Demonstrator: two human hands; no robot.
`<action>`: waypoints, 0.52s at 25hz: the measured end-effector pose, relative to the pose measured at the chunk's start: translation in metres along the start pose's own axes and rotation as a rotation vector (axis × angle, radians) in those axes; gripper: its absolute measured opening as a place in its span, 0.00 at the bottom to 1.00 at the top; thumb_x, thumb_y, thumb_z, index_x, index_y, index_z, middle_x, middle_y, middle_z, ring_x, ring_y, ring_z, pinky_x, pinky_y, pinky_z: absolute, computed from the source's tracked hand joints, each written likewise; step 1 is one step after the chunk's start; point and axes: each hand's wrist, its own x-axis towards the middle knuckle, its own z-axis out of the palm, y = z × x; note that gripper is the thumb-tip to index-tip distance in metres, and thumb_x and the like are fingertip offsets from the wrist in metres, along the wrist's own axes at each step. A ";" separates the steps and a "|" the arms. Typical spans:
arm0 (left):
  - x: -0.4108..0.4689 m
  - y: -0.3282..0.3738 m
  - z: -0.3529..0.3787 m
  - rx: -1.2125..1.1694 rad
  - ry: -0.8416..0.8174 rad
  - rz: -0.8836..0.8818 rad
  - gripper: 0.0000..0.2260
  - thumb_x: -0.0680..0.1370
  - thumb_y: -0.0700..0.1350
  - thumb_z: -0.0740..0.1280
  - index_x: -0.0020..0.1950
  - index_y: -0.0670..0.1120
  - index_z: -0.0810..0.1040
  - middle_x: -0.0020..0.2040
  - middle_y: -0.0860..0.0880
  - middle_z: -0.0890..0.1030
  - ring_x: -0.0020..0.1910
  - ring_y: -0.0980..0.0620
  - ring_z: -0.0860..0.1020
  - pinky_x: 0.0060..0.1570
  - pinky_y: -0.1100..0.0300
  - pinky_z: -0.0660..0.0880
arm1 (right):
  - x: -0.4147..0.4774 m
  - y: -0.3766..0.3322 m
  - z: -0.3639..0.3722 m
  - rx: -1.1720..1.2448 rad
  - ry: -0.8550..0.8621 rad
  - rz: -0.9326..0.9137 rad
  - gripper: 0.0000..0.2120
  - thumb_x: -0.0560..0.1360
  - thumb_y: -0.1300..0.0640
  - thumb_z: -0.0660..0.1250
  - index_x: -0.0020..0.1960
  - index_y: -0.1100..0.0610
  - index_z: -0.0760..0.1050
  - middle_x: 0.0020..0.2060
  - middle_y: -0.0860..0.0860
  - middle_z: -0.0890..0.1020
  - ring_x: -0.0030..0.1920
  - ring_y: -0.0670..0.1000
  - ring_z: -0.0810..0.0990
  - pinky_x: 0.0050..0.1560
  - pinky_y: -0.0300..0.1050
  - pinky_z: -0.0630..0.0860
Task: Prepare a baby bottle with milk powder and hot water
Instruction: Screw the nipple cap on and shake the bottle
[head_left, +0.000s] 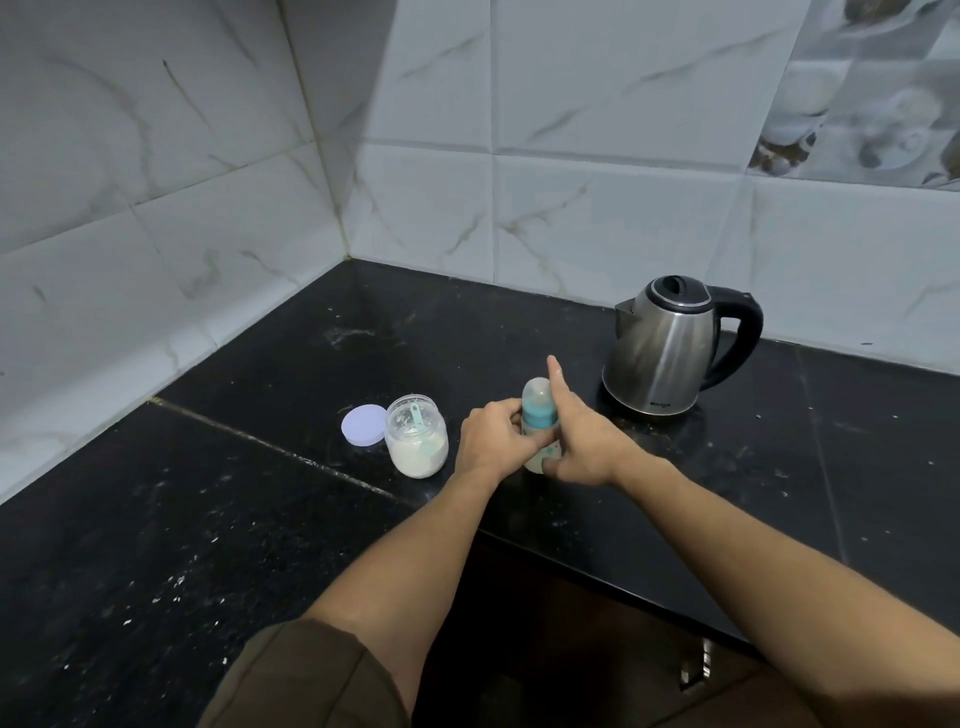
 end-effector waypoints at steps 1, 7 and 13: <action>0.004 0.006 -0.005 0.005 0.002 0.023 0.17 0.68 0.64 0.76 0.46 0.53 0.84 0.37 0.58 0.86 0.41 0.60 0.84 0.49 0.55 0.82 | 0.001 0.000 0.004 0.013 0.064 -0.006 0.66 0.72 0.52 0.78 0.76 0.35 0.20 0.68 0.50 0.71 0.56 0.53 0.81 0.63 0.51 0.77; 0.034 0.030 -0.046 0.027 0.079 0.134 0.14 0.71 0.62 0.76 0.42 0.53 0.83 0.33 0.57 0.83 0.37 0.58 0.82 0.45 0.58 0.79 | 0.034 -0.020 -0.010 0.005 0.401 -0.081 0.56 0.75 0.52 0.72 0.79 0.33 0.29 0.53 0.51 0.80 0.45 0.52 0.82 0.53 0.54 0.81; 0.072 0.039 -0.090 0.036 0.131 0.223 0.18 0.69 0.67 0.74 0.43 0.53 0.84 0.34 0.56 0.84 0.37 0.58 0.83 0.47 0.53 0.83 | 0.071 -0.042 -0.029 0.012 0.483 -0.147 0.56 0.72 0.45 0.75 0.81 0.32 0.34 0.54 0.49 0.82 0.49 0.52 0.83 0.54 0.51 0.80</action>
